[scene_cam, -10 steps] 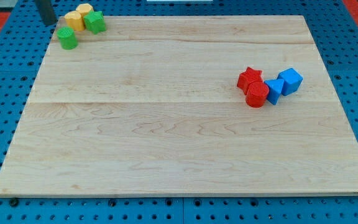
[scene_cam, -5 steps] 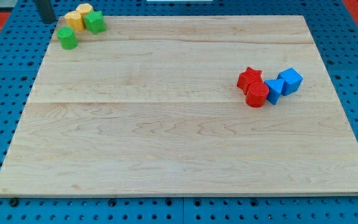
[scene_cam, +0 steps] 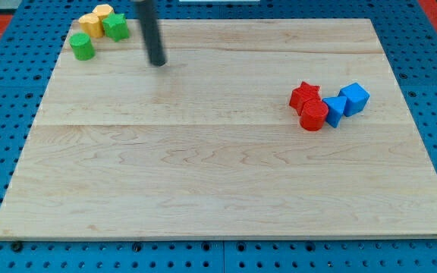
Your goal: Move your arm closer to the red star and the red circle
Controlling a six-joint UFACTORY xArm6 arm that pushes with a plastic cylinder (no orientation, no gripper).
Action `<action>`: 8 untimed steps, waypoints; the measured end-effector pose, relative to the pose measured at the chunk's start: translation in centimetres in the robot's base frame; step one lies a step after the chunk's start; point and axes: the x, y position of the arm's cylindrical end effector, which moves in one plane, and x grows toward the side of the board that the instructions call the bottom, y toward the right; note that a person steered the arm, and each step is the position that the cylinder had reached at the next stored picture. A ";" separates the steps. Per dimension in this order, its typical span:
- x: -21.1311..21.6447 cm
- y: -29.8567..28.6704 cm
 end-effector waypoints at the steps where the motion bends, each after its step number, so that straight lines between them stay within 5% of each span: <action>1: -7.2 1.7; 7: -6.6 -1.0; 8: -0.3 0.9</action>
